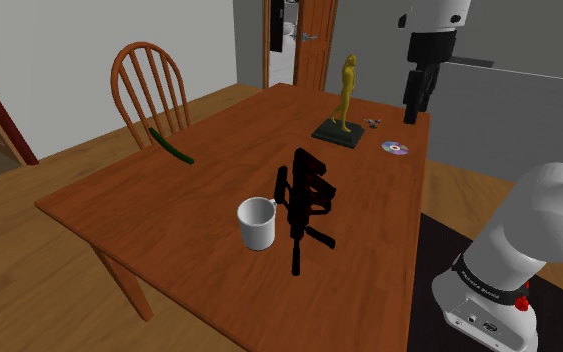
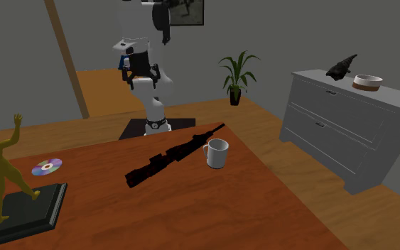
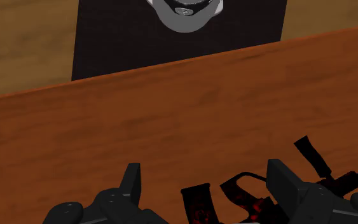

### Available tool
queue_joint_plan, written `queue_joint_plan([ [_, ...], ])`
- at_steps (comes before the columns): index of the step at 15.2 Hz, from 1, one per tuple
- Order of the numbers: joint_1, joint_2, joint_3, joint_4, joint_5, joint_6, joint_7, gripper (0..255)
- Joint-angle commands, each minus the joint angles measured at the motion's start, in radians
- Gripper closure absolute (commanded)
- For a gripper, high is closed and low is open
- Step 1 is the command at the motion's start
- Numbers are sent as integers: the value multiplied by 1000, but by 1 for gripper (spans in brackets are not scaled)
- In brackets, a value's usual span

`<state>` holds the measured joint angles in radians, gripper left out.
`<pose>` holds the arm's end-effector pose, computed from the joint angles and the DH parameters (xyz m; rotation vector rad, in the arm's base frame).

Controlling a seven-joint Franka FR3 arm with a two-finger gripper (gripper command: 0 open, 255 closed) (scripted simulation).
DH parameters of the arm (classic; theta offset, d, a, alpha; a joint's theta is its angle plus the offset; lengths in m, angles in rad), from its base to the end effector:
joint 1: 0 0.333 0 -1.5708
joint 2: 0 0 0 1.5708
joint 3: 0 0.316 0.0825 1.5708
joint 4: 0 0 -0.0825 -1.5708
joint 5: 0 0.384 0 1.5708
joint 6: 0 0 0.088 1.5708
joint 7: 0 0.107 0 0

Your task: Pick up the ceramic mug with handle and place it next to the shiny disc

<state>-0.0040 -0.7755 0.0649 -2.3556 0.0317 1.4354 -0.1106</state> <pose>0.2935 0.0272 0.5761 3.1156 0.2367 -0.2287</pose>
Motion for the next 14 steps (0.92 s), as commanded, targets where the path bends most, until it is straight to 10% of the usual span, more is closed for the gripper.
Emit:
queue_joint_plan([
  [1,0,0,0,0,0,0,0,0],
  [14,65,218,296,-13,120,299,292,0],
])
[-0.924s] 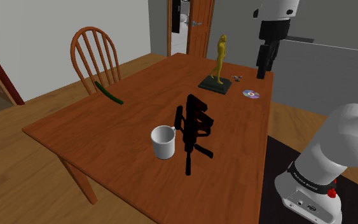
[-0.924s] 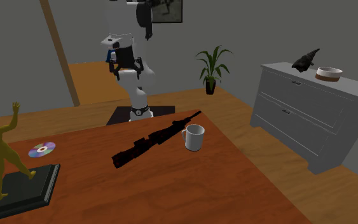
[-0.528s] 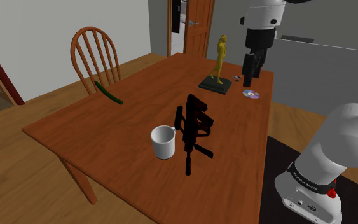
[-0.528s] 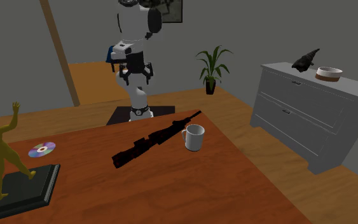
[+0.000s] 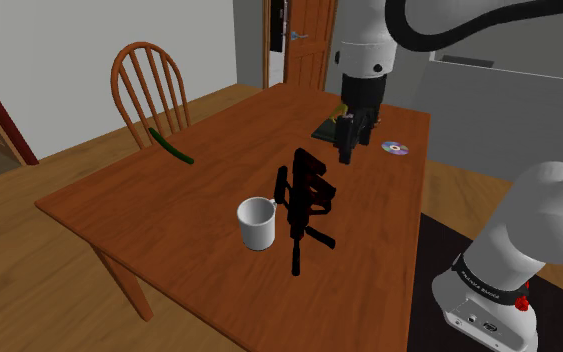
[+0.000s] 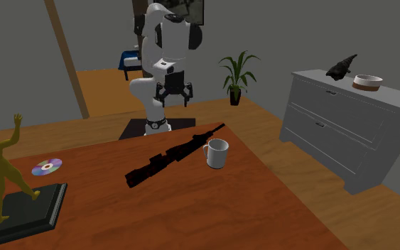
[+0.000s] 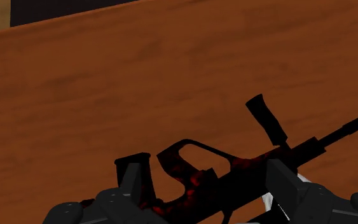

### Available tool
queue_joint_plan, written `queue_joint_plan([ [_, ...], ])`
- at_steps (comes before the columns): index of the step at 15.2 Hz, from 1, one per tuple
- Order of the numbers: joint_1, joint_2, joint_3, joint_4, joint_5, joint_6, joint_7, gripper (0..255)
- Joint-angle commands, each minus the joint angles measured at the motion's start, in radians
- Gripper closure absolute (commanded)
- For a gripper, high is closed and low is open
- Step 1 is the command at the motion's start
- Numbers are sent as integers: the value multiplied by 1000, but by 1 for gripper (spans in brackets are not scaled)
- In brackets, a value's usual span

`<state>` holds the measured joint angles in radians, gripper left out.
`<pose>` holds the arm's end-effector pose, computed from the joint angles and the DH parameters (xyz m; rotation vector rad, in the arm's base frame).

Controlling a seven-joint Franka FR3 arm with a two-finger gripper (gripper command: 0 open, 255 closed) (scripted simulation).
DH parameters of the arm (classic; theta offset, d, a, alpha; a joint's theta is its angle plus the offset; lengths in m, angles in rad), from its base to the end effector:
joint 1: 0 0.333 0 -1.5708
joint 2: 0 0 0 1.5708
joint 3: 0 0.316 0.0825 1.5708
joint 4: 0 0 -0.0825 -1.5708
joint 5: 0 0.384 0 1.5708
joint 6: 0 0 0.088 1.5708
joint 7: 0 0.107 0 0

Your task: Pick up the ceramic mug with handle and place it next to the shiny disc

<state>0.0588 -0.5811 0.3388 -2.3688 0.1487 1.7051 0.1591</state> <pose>0.3344 0.1706 0.5120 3.0674 0.2279 -0.1435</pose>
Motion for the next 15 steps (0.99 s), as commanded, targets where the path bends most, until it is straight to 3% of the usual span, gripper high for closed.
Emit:
queue_joint_plan([
  [1,4,50,45,9,4,52,46,0],
  [8,-1,272,206,104,-48,198,233,0],
  [15,1,567,342,266,-238,287,479,0],
])
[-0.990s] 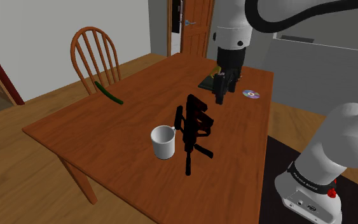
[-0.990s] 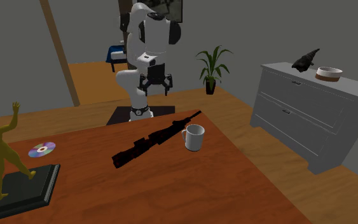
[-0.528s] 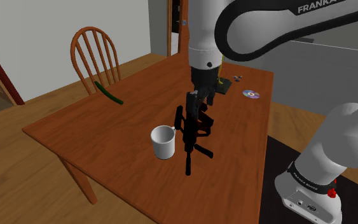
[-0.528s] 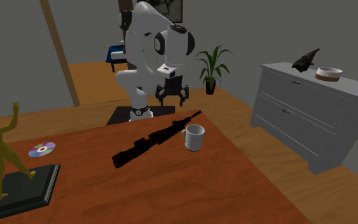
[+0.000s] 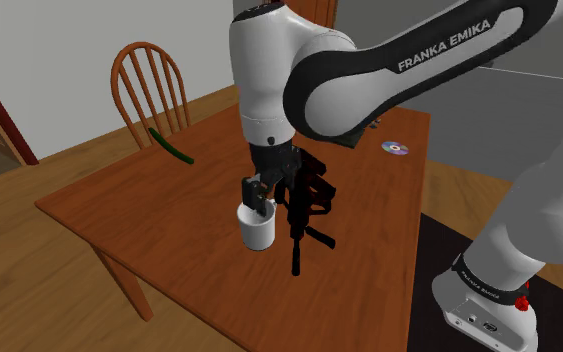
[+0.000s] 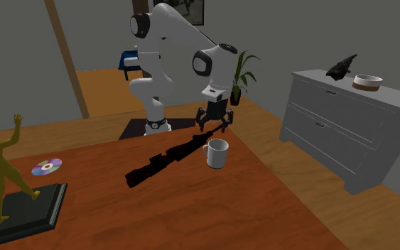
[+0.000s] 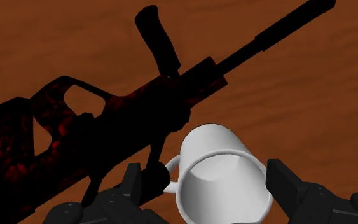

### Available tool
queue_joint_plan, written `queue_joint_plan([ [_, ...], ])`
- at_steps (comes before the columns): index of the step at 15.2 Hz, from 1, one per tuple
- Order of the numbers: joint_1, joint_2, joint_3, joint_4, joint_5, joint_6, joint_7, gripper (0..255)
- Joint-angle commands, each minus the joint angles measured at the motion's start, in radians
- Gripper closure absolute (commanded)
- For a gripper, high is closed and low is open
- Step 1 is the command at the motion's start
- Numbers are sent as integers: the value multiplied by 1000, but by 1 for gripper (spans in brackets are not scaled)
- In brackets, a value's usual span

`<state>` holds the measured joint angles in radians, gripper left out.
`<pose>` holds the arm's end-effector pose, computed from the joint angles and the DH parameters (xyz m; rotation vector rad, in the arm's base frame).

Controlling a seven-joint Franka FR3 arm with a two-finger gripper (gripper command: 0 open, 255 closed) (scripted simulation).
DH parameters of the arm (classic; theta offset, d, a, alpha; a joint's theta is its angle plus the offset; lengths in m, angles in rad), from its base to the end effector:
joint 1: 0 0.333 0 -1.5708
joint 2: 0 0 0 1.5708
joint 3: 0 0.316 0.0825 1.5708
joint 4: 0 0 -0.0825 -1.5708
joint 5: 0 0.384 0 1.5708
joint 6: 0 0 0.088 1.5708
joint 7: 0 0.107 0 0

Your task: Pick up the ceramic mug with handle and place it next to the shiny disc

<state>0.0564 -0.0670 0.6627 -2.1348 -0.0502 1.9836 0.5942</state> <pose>0.3898 0.3412 0.4220 3.0050 0.2170 -0.0388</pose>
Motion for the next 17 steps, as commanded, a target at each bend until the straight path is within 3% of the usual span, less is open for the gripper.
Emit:
queue_joint_plan([
  [1,12,100,29,62,-77,13,83,0],
  [5,79,294,38,197,-233,8,228,0],
  [13,85,334,17,138,-273,96,254,0],
  [17,85,334,17,138,-273,96,254,0],
])
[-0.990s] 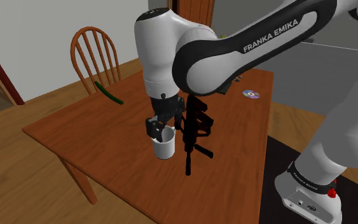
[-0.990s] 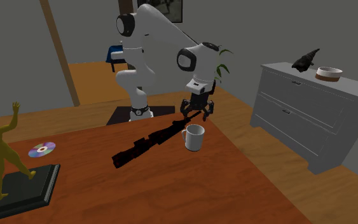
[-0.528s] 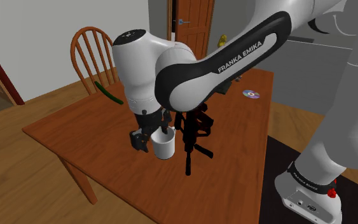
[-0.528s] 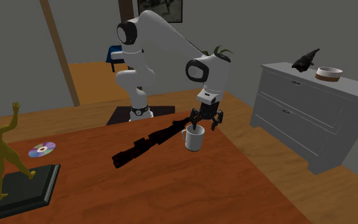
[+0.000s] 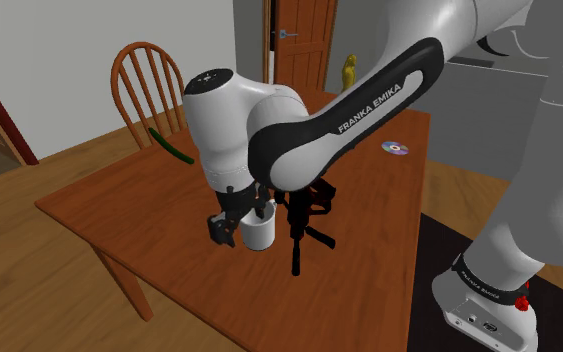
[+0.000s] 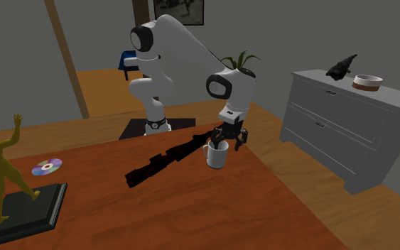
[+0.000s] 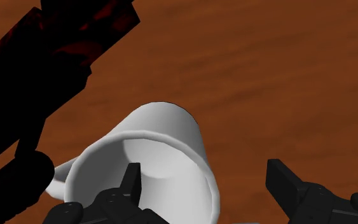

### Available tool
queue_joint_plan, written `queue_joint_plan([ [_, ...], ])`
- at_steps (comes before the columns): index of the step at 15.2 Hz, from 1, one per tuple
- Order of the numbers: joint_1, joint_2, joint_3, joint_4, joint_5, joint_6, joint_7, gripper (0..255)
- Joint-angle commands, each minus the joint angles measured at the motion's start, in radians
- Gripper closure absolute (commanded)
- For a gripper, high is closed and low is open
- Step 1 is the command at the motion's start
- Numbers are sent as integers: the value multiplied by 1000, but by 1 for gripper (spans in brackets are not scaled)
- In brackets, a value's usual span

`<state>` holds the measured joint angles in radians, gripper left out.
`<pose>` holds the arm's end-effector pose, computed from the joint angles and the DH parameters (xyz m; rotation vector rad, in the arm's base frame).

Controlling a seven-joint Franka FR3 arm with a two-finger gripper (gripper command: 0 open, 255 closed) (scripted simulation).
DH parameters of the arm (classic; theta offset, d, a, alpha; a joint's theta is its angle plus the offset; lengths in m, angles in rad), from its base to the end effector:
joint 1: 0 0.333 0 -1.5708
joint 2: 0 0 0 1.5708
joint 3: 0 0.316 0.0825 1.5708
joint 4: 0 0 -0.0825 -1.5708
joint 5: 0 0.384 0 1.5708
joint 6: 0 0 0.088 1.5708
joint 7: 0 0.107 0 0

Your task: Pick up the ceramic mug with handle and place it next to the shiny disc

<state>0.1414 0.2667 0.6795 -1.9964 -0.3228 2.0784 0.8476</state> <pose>0.4157 0.4044 0.3455 2.9810 0.2093 0.0038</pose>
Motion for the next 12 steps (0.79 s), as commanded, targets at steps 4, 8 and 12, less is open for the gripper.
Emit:
queue_joint_plan([
  [4,0,1,0,0,-1,1,1,0],
  [8,0,1,0,0,-1,1,1,255],
  [12,0,0,0,-1,0,1,1,255],
])
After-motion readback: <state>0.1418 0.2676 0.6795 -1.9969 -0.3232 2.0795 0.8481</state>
